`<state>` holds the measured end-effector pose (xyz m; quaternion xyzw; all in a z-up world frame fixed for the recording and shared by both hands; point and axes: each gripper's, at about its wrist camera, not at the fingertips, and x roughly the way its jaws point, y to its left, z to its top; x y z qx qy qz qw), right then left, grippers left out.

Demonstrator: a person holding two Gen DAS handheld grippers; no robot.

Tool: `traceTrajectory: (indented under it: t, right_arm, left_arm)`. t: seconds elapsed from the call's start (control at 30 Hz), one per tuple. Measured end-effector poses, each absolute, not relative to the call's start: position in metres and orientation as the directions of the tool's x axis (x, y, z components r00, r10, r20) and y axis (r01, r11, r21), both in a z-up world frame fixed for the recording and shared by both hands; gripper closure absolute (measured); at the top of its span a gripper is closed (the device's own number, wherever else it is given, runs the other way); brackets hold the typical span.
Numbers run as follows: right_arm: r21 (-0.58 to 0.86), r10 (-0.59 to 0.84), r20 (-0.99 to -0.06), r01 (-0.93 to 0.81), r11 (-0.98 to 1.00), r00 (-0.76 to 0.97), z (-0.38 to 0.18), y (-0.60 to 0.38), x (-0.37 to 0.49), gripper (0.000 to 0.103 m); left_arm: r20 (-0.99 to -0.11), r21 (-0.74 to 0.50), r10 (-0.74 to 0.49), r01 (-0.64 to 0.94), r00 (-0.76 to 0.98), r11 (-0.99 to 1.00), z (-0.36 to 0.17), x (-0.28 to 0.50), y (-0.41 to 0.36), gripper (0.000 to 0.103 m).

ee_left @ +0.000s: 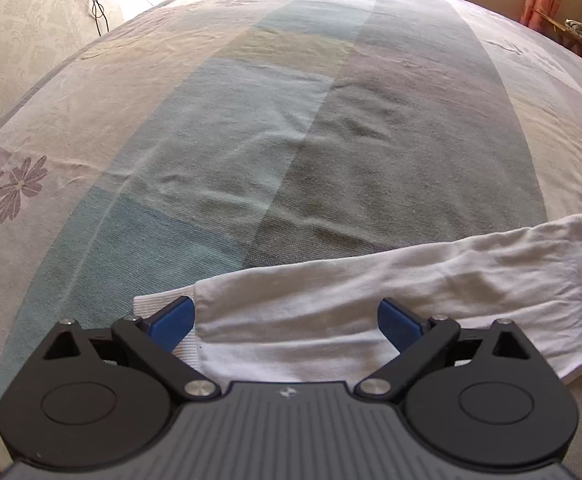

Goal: Fold clothes

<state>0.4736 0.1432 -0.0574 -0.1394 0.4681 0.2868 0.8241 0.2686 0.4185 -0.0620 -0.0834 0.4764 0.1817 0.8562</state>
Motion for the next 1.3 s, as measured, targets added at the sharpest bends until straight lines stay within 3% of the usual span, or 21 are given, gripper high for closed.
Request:
traceTrajectory:
  t: [0.17, 0.27, 0.5, 0.67, 0.87, 0.9, 1.07, 1.3]
  right_arm:
    - [0.114, 0.425, -0.853, -0.687, 0.718, 0.302, -0.048, 0.165, 0.432, 0.0]
    - [0.089, 0.42, -0.864, -0.737, 0.67, 0.278, -0.059, 0.193, 0.409, 0.0]
    - [0.024, 0.418, -0.861, -0.798, 0.602, 0.29, -0.065, 0.258, 0.389, 0.0]
    - [0.089, 0.482, -0.837, -0.806, 0.585, 0.257, -0.044, 0.249, 0.387, 0.0]
    - [0.019, 0.383, -0.869, -0.752, 0.659, 0.314, -0.047, 0.18, 0.394, 0.0]
    - [0.01, 0.366, -0.875, -0.744, 0.668, 0.317, -0.051, 0.171, 0.395, 0.0]
    - [0.0, 0.309, -0.901, -0.713, 0.701, 0.303, -0.073, 0.157, 0.404, 0.0]
    - [0.079, 0.387, -0.87, -0.688, 0.721, 0.306, -0.048, 0.164, 0.374, 0.0]
  left_arm:
    - [-0.857, -0.052, 0.098, -0.274, 0.506, 0.96, -0.073, 0.267, 0.413, 0.006]
    - [-0.866, 0.037, 0.171, -0.281, 0.471, 0.959, -0.086, 0.256, 0.414, 0.002]
    - [-0.871, 0.057, 0.194, -0.3, 0.451, 0.952, -0.069, 0.242, 0.428, 0.006]
    - [-0.837, -0.08, 0.04, -0.196, 0.545, 0.977, -0.055, 0.269, 0.414, 0.005]
    - [-0.767, -0.387, -0.236, -0.138, 0.597, 0.912, -0.072, 0.302, 0.393, 0.005]
    - [-0.771, -0.385, -0.237, -0.135, 0.591, 0.913, -0.077, 0.306, 0.389, 0.005]
    - [-0.833, -0.106, 0.019, -0.194, 0.553, 0.975, -0.082, 0.312, 0.389, 0.006]
    - [-0.842, -0.072, 0.08, -0.257, 0.533, 0.964, -0.061, 0.287, 0.415, 0.005]
